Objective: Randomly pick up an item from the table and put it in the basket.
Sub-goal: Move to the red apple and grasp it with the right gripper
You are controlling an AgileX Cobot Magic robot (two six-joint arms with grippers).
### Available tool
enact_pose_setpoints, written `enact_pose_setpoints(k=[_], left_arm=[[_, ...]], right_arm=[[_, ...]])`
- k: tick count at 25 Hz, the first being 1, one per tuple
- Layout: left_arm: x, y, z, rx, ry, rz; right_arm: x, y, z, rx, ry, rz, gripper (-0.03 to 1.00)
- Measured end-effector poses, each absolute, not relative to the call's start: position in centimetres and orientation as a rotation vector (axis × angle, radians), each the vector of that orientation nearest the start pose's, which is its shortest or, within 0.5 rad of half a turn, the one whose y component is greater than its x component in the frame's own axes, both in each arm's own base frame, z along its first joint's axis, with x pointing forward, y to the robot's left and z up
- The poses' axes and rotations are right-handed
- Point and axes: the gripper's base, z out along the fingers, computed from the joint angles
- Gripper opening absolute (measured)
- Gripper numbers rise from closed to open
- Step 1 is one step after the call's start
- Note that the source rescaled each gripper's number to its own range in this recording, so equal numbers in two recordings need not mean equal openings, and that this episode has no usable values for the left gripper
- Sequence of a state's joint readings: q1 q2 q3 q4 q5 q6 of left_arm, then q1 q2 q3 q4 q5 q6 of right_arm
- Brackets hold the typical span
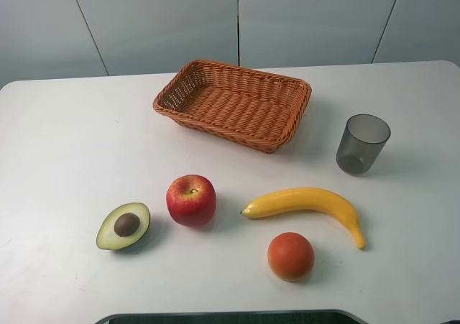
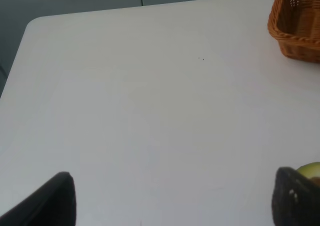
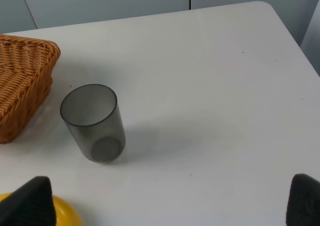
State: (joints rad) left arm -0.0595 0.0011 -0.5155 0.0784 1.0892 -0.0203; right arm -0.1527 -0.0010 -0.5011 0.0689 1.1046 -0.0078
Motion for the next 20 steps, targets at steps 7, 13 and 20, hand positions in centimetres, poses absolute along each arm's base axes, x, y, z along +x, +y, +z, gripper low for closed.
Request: enact_pose_setpoints(k=[7, 13, 20], left_arm=[[-0.75, 0.68, 27.95, 0.038, 2.056, 0.047], [-0.75, 0.68, 27.95, 0.036, 2.056, 0.046], [-0.75, 0.68, 27.95, 0.036, 2.056, 0.046]], right_arm=[[-0.62, 0.66, 27.42, 0.148, 2.079, -0.013, 1.00], [-0.62, 0.66, 27.42, 0.148, 2.079, -0.013, 1.00], [-0.62, 0.66, 27.42, 0.148, 2.079, -0.013, 1.00]])
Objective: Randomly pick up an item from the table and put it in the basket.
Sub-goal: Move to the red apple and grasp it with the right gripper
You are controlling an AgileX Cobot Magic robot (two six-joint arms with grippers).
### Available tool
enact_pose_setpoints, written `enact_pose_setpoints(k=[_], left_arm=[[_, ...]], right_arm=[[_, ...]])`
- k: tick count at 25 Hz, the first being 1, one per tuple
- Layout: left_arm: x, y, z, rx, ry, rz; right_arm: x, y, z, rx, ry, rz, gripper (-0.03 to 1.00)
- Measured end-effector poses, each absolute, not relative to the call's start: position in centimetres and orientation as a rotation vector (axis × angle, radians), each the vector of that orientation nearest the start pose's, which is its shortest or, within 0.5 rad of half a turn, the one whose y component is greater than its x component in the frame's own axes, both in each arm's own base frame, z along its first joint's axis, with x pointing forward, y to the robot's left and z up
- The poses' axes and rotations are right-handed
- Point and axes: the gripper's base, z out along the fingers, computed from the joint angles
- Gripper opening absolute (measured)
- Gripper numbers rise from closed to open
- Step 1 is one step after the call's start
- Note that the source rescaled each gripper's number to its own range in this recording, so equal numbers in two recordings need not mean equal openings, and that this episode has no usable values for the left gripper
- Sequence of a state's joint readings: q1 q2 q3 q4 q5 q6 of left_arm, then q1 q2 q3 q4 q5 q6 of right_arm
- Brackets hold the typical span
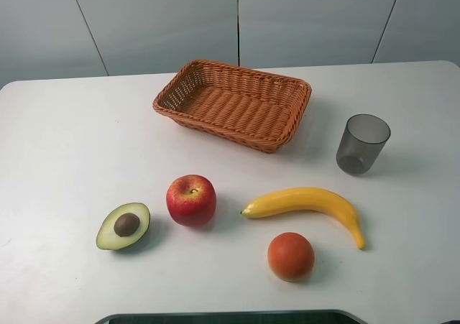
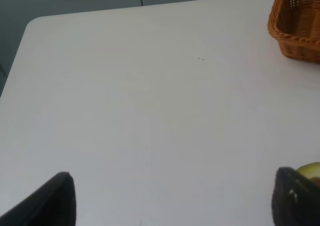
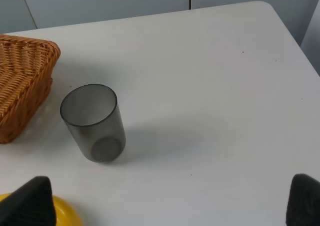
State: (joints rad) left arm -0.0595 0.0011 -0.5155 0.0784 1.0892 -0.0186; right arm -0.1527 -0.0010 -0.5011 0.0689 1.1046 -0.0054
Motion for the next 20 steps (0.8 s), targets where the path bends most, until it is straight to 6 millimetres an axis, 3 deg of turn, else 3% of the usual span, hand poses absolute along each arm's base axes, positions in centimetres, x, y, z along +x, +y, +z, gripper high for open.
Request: enact_pose_setpoints(k=[20], left_arm=[[-0.75, 0.68, 27.95, 0.036, 2.056, 0.046]], right_arm=[[-0.65, 0.64, 27.42, 0.115, 2.081, 0.006, 1.00]])
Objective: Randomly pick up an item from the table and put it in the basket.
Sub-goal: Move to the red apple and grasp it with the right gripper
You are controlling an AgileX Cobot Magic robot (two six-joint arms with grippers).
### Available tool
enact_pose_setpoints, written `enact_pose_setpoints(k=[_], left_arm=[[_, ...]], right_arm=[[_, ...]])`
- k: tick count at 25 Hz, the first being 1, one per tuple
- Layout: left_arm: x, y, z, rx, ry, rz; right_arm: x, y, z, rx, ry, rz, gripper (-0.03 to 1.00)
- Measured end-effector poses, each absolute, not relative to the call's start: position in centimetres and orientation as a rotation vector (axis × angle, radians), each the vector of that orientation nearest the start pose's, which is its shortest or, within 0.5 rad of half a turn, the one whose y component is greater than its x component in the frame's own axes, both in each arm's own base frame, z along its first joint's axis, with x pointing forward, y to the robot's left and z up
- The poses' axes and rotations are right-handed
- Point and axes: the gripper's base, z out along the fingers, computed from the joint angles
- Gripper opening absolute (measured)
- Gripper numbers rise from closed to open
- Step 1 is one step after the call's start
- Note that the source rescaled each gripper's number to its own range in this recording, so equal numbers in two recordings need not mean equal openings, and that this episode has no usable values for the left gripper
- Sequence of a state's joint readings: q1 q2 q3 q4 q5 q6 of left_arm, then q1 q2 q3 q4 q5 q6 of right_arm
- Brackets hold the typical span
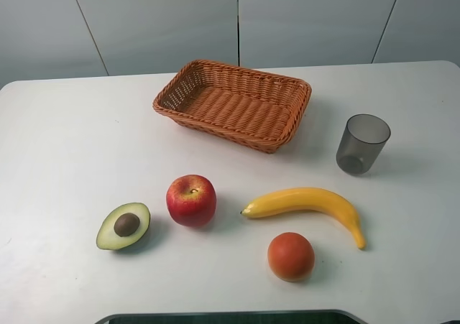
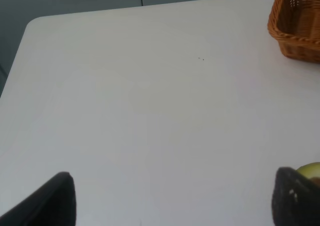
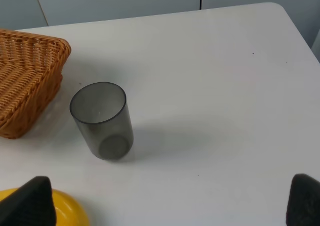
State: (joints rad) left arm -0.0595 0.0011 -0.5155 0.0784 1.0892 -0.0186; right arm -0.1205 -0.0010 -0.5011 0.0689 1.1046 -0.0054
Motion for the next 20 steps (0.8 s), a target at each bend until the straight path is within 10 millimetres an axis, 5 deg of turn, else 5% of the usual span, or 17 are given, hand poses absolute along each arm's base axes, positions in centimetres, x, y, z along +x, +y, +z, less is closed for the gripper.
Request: enact_pose_setpoints(k=[13, 20], left_arm=[[-0.7, 0.7, 27.9, 0.036, 2.056, 0.046], [-0.7, 0.7, 27.9, 0.036, 2.056, 0.046]], right_arm=[[-0.6, 1.2, 27.9, 0.010, 2.046, 0.113, 1.00], [2.2, 1.8, 29.1, -0.105, 2.075, 0.172, 1.00]])
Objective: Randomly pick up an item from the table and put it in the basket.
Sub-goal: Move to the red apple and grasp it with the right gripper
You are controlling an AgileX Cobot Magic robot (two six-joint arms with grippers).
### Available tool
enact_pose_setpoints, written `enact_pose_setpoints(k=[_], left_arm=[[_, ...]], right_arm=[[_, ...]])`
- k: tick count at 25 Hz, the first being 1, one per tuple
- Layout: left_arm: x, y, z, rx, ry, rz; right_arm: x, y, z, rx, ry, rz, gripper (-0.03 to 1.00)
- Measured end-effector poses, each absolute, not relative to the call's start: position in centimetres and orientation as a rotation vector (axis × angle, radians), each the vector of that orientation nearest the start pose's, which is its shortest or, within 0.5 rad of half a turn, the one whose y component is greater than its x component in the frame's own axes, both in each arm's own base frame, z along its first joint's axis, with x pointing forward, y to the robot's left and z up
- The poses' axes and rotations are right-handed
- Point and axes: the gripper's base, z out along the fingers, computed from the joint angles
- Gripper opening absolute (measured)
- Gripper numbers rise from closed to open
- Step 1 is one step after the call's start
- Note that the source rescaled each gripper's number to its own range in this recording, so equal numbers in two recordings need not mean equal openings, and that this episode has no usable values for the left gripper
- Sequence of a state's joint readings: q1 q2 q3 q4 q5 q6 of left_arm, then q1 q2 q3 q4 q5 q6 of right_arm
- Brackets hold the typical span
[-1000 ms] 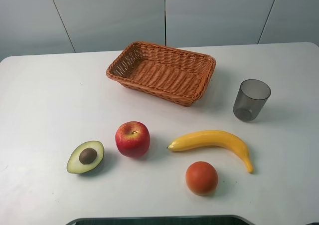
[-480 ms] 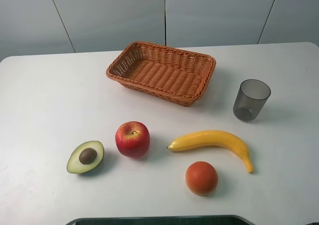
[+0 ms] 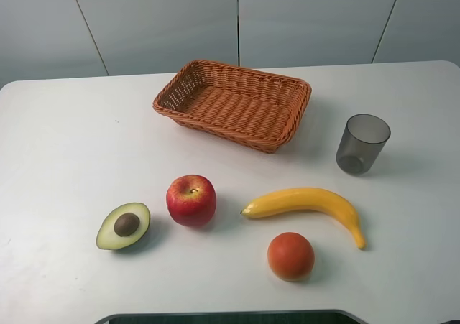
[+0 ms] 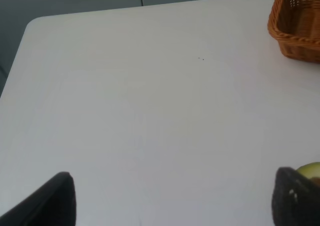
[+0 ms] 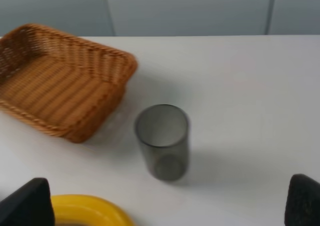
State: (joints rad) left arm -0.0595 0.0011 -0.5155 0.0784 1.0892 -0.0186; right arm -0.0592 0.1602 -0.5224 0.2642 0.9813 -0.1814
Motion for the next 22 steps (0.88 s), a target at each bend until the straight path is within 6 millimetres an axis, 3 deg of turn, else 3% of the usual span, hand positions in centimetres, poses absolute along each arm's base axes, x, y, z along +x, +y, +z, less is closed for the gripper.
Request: enact_pose_setpoints(k=[19, 22], left_arm=[[-0.7, 0.7, 27.9, 0.036, 2.056, 0.046], [-0.7, 0.7, 27.9, 0.036, 2.056, 0.046]], right_arm=[[14.2, 5.2, 29.4, -0.605, 2.164, 0.606, 1.00], [16.0, 6.5, 29.1, -0.718, 2.191, 0.659, 1.00]])
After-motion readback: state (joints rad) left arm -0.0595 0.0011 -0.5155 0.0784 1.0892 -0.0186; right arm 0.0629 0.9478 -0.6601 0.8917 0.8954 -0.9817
